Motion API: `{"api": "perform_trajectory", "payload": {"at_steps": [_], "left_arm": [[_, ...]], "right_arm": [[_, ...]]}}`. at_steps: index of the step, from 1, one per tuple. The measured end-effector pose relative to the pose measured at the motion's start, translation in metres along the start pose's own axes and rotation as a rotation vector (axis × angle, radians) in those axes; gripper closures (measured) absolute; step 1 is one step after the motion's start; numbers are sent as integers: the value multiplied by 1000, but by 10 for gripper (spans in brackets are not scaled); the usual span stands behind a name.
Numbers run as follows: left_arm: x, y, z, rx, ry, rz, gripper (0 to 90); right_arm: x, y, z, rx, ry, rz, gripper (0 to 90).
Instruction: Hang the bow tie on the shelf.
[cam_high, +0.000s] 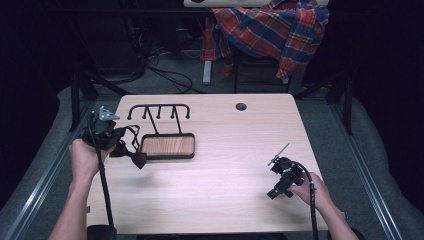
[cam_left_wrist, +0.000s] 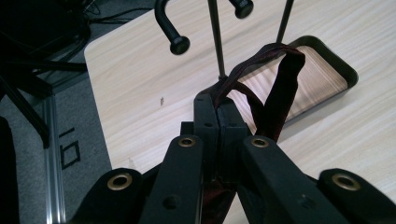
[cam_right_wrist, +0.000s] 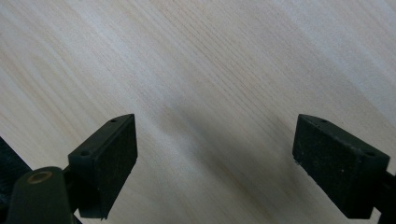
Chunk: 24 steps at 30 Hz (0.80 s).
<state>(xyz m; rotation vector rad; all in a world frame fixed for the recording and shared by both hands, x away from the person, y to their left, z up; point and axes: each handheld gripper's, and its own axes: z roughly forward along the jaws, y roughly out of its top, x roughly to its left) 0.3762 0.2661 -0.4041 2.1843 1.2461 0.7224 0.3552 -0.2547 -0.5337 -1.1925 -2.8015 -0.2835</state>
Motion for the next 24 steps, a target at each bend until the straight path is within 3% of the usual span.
{"api": "perform_trajectory", "payload": {"at_steps": [1,11,14,15,17,18,22,24], "left_arm": [[1,1,0,1,1,1,889],[9,17,2,3,28,-4,890],[12,21,5,5,28,-13,889],[13,22,6,7,25,-17,889],[15,25,8,10,21,-24,889],[15,26,10,13,21,-24,889],[16,30,13,27,30,-18,889],[17,30,14,36,34,-18,889]], "right_arm": [[1,-1,2,-28,4,22,137],[3,-1,2,-18,4,12,137],[3,0,2,-7,7,11,137],[2,1,1,29,4,-12,137],[1,2,1,45,2,-27,137],[4,0,4,3,9,3,137],[3,0,3,18,12,-6,137],[4,0,4,0,15,9,137]]}}
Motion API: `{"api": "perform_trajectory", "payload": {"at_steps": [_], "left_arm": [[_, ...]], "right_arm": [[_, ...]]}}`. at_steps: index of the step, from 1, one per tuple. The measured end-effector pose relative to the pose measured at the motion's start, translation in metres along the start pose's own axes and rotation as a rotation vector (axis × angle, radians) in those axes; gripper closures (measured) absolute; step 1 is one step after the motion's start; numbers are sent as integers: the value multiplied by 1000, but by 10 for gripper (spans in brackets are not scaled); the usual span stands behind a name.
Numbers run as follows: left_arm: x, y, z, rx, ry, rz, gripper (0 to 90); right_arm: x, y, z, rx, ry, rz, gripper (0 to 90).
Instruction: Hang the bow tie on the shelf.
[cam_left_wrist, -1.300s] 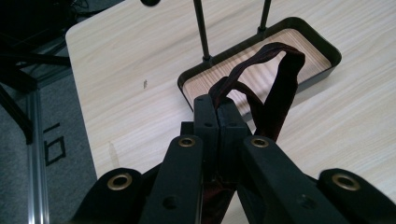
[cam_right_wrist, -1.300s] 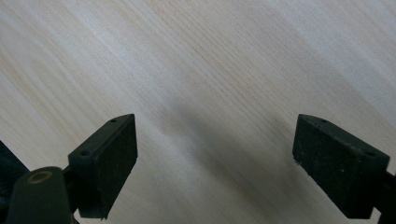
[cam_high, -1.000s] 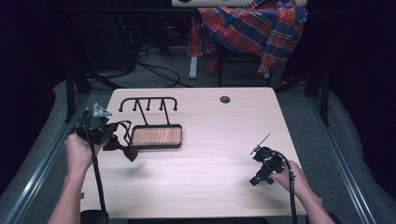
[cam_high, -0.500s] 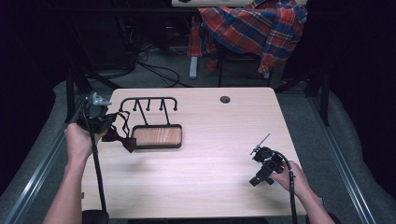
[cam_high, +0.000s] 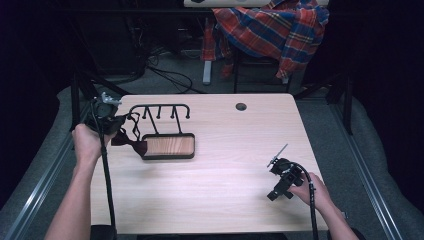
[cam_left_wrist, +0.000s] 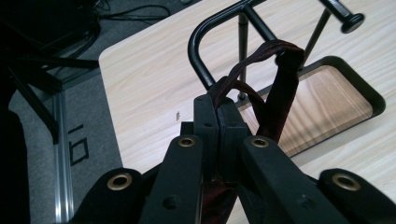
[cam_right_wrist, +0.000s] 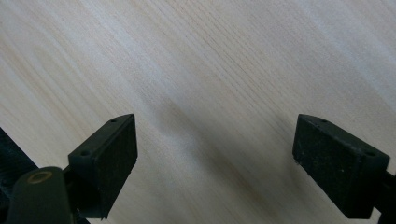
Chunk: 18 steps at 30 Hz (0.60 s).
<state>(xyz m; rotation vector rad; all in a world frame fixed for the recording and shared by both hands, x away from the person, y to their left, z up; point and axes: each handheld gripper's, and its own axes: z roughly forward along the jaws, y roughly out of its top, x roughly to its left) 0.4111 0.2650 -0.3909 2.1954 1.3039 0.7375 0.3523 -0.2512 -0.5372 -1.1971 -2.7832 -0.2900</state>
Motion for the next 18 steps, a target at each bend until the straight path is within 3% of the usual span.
{"api": "perform_trajectory", "payload": {"at_steps": [9,12,13,18], "left_arm": [[9,5,9,23,22,-17,889],[9,7,15,46,26,1,888],[8,7,17,53,28,3,888],[9,9,22,75,40,21,888]], "right_arm": [[2,1,0,19,-12,-20,137],[3,0,2,-9,1,11,137],[1,1,1,21,-5,-13,137],[0,1,0,27,-7,-19,137]]}}
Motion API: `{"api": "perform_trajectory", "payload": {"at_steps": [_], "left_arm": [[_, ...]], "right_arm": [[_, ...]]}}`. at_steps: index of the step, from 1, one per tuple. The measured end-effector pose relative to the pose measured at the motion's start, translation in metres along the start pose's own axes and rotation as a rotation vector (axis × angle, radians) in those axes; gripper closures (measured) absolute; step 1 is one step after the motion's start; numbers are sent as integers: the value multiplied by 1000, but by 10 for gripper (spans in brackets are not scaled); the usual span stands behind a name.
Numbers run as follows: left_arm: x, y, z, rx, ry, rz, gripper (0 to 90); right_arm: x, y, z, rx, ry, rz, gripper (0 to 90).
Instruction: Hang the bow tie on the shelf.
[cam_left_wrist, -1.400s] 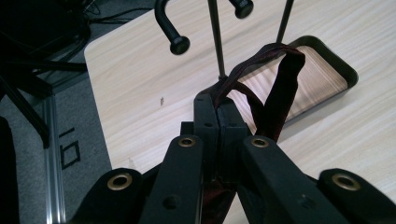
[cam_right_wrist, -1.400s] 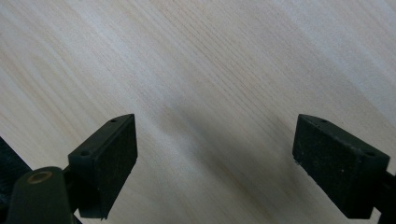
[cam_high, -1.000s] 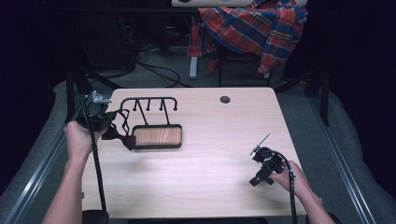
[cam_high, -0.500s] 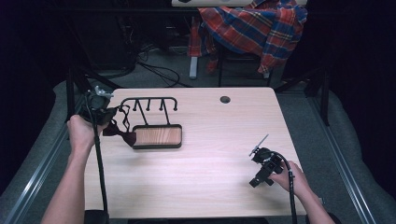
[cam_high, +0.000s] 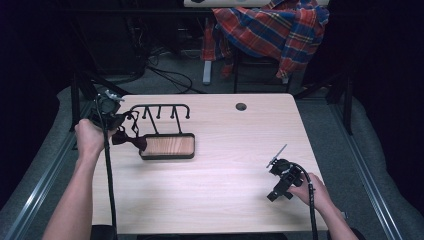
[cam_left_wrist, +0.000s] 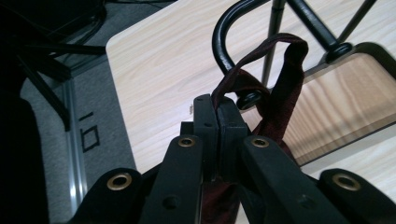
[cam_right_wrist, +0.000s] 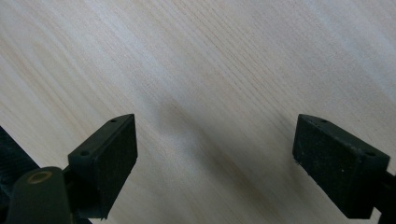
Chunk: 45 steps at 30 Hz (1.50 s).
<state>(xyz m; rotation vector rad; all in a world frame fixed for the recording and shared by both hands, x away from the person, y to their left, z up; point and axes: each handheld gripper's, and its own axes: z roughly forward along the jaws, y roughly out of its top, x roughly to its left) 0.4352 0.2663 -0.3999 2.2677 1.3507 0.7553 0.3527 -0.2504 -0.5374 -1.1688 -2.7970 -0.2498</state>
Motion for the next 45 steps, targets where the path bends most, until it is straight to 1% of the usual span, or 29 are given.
{"api": "perform_trajectory", "payload": {"at_steps": [2,4,8,10,12,13,15,17,21,23,24,27,29,31,32,33,36,37,41,45], "left_arm": [[0,1,2,6,6,2,887],[2,2,5,8,3,-13,887],[4,2,10,10,4,-28,886],[4,2,12,9,9,-31,885],[5,2,13,4,22,-32,885],[5,2,14,1,27,-32,885],[5,3,16,-4,34,-29,884],[6,3,17,-5,36,-33,884],[8,3,21,-15,31,-59,884],[10,2,23,-18,23,-72,884],[10,1,25,-17,19,-80,884],[13,0,28,-8,-9,-102,881],[12,0,30,4,-18,-98,880],[11,0,30,11,-18,-92,872],[11,0,31,14,-19,-91,864],[12,-1,32,23,-21,-91,856],[11,-3,34,38,-30,-89,808],[10,-4,35,48,-30,-82,808],[8,-7,35,61,-27,-65,797],[9,-9,35,67,-32,-69,755]], "right_arm": [[0,0,0,-4,-2,5,137],[1,0,2,-9,7,8,137],[1,0,1,1,0,0,137],[0,0,2,-6,4,2,137],[0,0,2,-2,1,1,137],[1,0,2,-5,10,6,137],[1,0,2,2,0,0,136],[1,0,2,5,2,-2,136],[1,0,2,1,0,-4,136],[2,1,2,13,3,3,136],[2,0,3,3,0,1,136],[2,0,3,3,0,2,136],[2,1,2,7,0,3,136],[2,1,2,7,0,3,136],[1,1,2,11,1,-1,136],[2,0,3,0,3,4,136],[2,0,3,-5,-4,-6,136],[2,0,3,-2,-5,-3,136],[2,1,3,3,2,-2,136],[2,0,3,-2,-1,-3,136]]}}
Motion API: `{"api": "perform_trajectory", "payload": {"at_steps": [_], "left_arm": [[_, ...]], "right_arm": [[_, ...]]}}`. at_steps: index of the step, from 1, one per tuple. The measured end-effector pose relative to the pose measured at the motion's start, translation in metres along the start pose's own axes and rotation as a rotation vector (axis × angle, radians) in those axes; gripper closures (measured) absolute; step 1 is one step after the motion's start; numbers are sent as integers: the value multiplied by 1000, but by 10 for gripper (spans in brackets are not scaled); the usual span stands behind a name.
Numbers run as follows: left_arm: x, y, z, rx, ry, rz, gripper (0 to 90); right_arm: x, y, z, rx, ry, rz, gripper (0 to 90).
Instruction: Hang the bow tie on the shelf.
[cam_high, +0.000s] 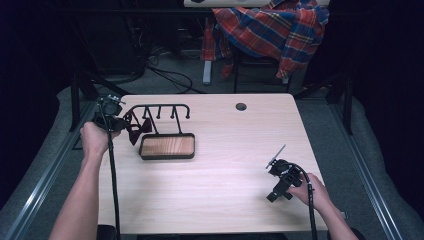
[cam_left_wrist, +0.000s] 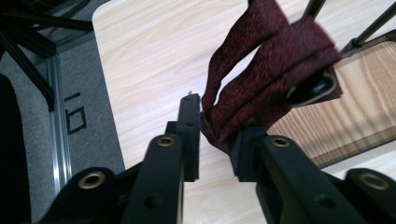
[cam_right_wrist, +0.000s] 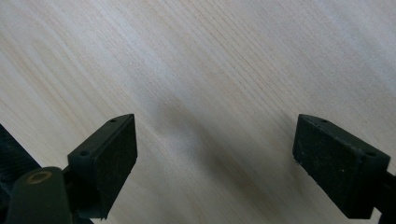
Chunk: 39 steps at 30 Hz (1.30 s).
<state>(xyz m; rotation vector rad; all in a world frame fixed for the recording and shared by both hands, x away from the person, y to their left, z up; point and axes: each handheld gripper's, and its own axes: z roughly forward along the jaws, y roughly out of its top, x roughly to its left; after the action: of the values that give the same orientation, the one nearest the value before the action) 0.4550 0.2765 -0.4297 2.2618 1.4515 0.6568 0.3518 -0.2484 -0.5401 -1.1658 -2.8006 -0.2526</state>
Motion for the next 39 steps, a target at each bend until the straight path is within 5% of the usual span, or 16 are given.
{"api": "perform_trajectory", "payload": {"at_steps": [2,7,8,13,17,18,21,39], "left_arm": [[1,-2,-1,4,1,-6,734],[5,-5,-3,22,30,-38,516],[7,-7,-5,22,31,-61,444],[11,-11,-10,14,19,-91,338],[12,-15,-15,7,27,-121,242],[12,-17,-17,6,27,-125,231],[11,-20,-21,5,27,-130,196],[-7,-49,-44,-16,-22,-117,141]], "right_arm": [[0,0,0,0,-1,1,136],[1,0,1,-16,10,19,136],[-1,1,-1,20,4,-10,136],[2,0,2,-18,15,23,135],[0,1,-1,22,10,-7,136],[2,0,1,-17,15,25,136],[-1,1,-2,30,1,-13,136],[0,0,-2,6,0,1,136]]}}
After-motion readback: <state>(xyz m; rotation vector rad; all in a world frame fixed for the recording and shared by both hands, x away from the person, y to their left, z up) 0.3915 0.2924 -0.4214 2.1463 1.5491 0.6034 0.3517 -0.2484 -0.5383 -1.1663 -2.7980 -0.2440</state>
